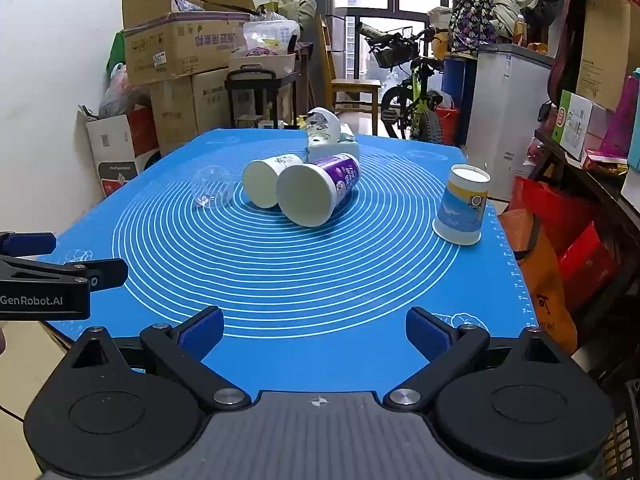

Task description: Flip cup upside down

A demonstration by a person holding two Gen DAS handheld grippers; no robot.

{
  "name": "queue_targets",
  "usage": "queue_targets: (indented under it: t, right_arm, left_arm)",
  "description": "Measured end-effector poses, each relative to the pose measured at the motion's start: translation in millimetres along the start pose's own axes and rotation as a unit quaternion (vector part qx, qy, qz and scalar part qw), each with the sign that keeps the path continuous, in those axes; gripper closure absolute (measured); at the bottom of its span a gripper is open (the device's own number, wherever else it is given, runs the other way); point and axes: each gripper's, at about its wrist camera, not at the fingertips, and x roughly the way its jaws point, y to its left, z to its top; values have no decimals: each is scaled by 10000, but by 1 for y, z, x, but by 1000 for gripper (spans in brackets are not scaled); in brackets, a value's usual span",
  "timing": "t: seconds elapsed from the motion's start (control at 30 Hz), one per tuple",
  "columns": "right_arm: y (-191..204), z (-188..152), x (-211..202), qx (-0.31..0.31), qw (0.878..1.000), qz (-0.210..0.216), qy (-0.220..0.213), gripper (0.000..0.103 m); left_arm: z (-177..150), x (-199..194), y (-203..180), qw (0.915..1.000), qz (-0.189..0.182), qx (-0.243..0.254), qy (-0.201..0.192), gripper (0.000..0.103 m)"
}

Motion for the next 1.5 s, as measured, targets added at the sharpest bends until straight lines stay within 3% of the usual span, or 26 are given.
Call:
queue_targets:
  t: [1.5]
  right_arm:
    - [-3,-2,1,-22,10000,3,6,6]
  left_arm:
    - [-4,2,-1,9999,1,91,45,4]
